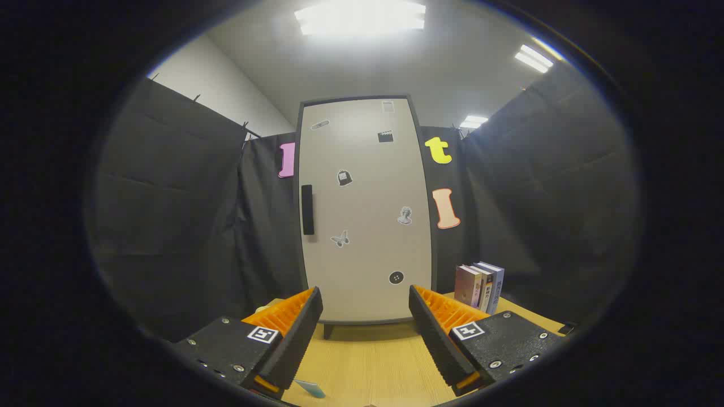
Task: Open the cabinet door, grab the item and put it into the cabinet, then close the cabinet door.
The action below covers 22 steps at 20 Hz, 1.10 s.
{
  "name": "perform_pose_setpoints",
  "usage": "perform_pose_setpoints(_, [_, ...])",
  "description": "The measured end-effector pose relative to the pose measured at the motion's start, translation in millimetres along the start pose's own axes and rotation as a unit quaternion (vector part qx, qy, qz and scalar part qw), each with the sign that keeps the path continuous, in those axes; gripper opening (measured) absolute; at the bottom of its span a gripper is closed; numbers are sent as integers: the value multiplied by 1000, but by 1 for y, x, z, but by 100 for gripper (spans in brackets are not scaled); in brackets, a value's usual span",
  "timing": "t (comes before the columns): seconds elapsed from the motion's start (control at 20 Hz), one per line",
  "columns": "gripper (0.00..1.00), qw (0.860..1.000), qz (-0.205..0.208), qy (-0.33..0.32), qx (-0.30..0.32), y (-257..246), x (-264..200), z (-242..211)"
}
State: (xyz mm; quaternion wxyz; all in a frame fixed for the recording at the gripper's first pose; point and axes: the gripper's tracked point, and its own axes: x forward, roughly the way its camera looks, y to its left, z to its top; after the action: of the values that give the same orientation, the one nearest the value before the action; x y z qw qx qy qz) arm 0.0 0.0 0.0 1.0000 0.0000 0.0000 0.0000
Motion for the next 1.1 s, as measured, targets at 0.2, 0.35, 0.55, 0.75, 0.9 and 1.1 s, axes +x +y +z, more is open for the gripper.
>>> perform_pose_setpoints(0.2, [95, 1000, -2, 1, 4, -3, -2, 1])
perform_pose_setpoints(0.35, [95, 1000, -4, 1, 7, -6, -3, 2])
perform_pose_setpoints(0.55, [95, 1000, -3, 3, 10, -6, -4, 2])
perform_pose_setpoints(0.75, [95, 1000, 1, 5, 8, -2, -4, 2])
perform_pose_setpoints(0.9, [95, 1000, 4, 2, 9, 0, -4, 5])
perform_pose_setpoints(1.1, [95, 1000, 13, -3, 17, 6, 8, 18])
